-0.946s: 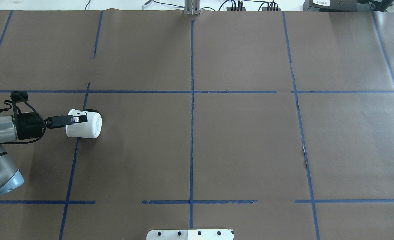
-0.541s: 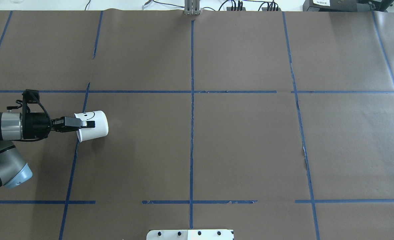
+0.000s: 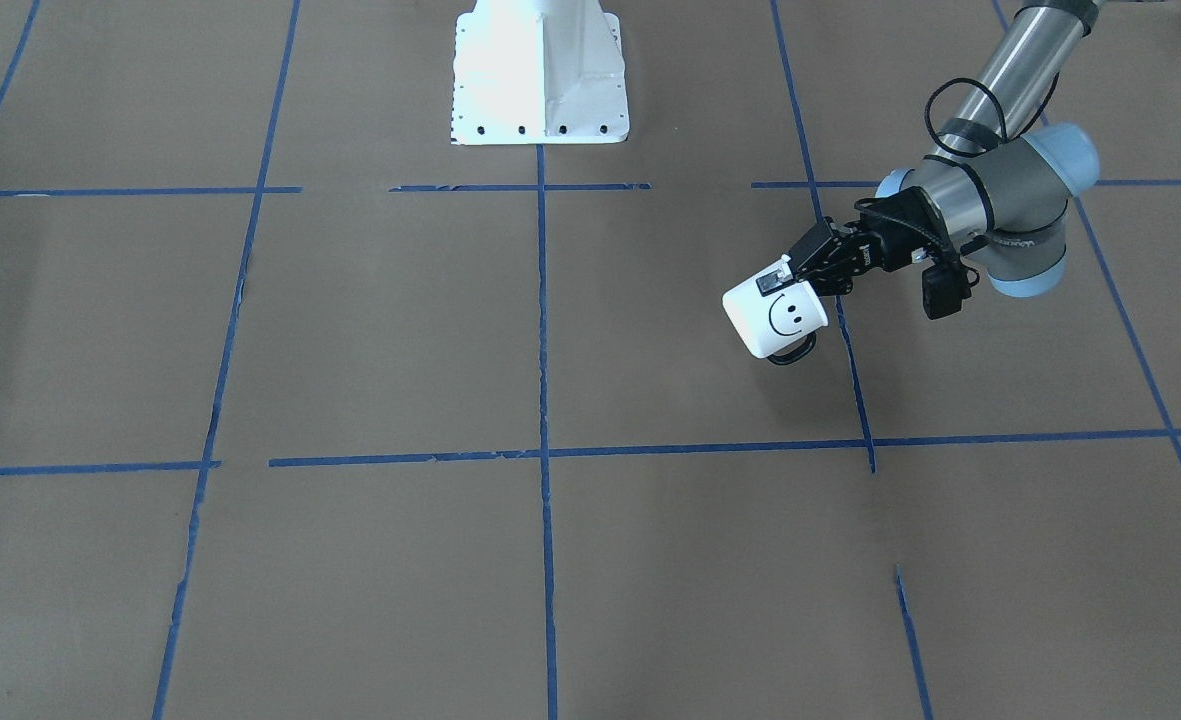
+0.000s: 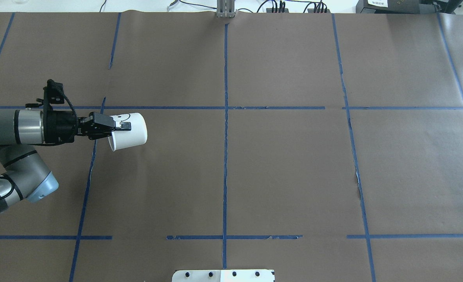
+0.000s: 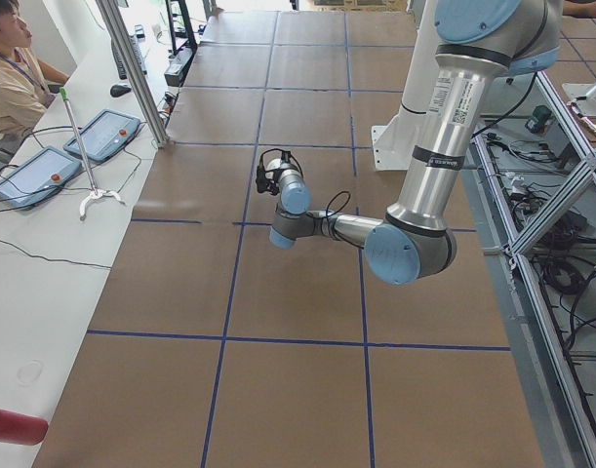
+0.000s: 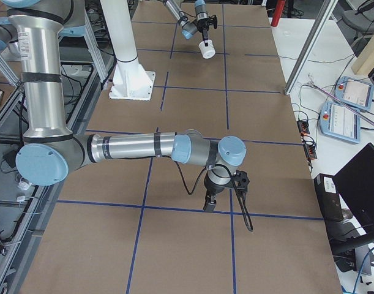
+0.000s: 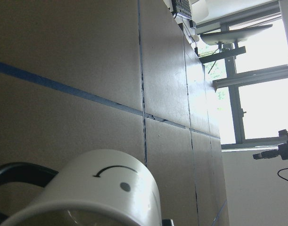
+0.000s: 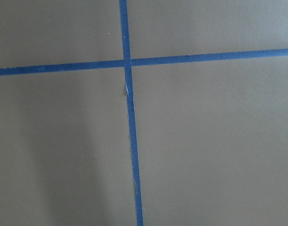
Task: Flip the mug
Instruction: 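Carry the mug farther from the robot with the left gripper, rotating it upright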
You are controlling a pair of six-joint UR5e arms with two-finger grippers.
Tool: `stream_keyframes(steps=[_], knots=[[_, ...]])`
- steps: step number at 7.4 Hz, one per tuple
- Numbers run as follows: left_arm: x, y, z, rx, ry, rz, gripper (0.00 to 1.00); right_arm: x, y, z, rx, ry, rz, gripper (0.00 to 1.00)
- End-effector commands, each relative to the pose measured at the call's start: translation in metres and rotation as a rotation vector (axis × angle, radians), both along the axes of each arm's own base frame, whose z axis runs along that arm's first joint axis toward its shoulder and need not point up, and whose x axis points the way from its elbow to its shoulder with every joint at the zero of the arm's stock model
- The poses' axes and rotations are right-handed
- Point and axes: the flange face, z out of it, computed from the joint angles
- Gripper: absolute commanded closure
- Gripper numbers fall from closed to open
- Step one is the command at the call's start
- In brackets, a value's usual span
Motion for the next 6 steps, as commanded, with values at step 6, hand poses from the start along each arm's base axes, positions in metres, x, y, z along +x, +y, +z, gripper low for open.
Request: stream_keyframes(steps=[6], knots=[[0.131, -0.053, -0.246, -0.222, -0.661, 0.148, 1.0, 0.0, 0.0, 0.0, 0.0, 0.0, 0.0, 0.0]])
